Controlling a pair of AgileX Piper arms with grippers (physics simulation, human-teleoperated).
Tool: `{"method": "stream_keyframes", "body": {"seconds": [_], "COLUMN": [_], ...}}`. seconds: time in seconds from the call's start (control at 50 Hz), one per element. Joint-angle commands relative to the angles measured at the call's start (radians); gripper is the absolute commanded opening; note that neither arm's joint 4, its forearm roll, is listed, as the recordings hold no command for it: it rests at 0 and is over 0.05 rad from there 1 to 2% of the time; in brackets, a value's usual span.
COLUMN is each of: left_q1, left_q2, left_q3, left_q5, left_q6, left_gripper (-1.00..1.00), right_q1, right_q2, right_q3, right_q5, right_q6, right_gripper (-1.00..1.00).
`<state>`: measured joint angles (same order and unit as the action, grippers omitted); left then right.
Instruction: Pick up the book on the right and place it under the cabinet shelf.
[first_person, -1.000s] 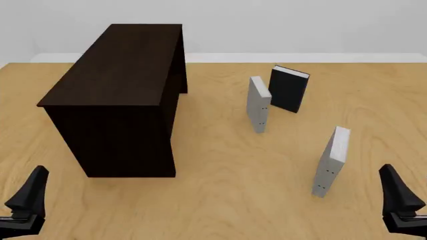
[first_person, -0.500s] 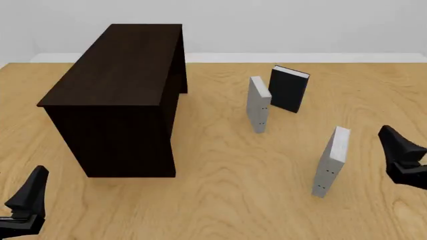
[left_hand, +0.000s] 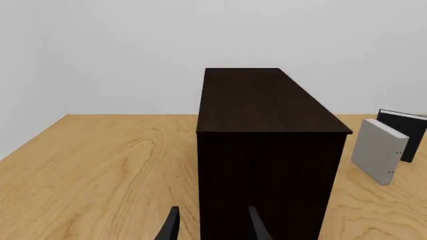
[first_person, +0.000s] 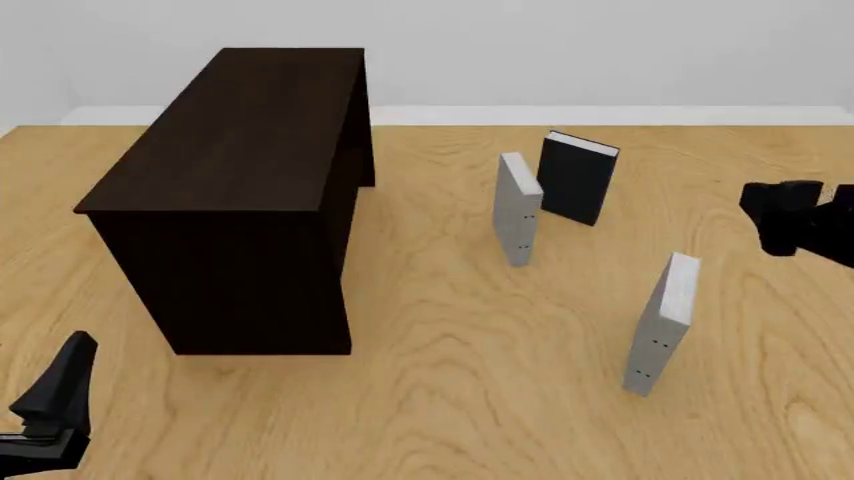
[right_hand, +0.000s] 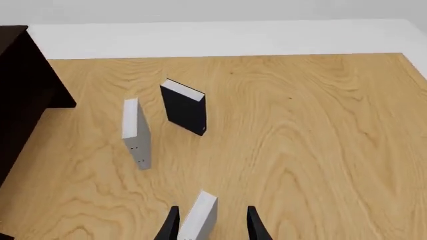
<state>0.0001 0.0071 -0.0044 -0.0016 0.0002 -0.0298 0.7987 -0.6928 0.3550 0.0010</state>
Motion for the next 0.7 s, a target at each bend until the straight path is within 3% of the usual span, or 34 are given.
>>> {"method": "stream_keyframes", "body": {"seconds": [0.02, 0.06, 0.14, 0.22, 0.32, 0.34, 0.46, 0.7], "left_q1": [0.0, 0.0, 0.0, 0.0, 0.0, 0.0, 0.0, 0.0], "left_q2": [0.0, 0.0, 0.0, 0.0, 0.0, 0.0, 0.0, 0.0], "left_q3": [0.0, 0.0, 0.0, 0.0, 0.0, 0.0, 0.0, 0.0], "left_q5": [0.0, 0.0, 0.0, 0.0, 0.0, 0.0, 0.0, 0.0], "left_q6": [0.0, 0.0, 0.0, 0.0, 0.0, 0.0, 0.0, 0.0], "left_gripper": [1.0, 1.0, 1.0, 1.0, 1.0, 1.0, 1.0, 1.0], "right_q1": [-0.007, -0.009, -0.028, -0.008, 0.02, 0.035, 0.027, 0.029], "right_q2": [0.152, 0.191, 0.215, 0.265, 0.306, 0.322, 0.346, 0.351], "right_q3": [-0.137, -0.159, -0.183, -0.204, -0.211, -0.204, -0.181, -0.144], "right_q5": [0.147, 0.177, 0.193, 0.226, 0.252, 0.259, 0.256, 0.261], "right_q6": [0.041, 0.082, 0.09, 0.177, 0.239, 0.283, 0.321, 0.334], "right_gripper": [1.0, 1.0, 1.0, 1.0, 1.0, 1.0, 1.0, 1.0]}}
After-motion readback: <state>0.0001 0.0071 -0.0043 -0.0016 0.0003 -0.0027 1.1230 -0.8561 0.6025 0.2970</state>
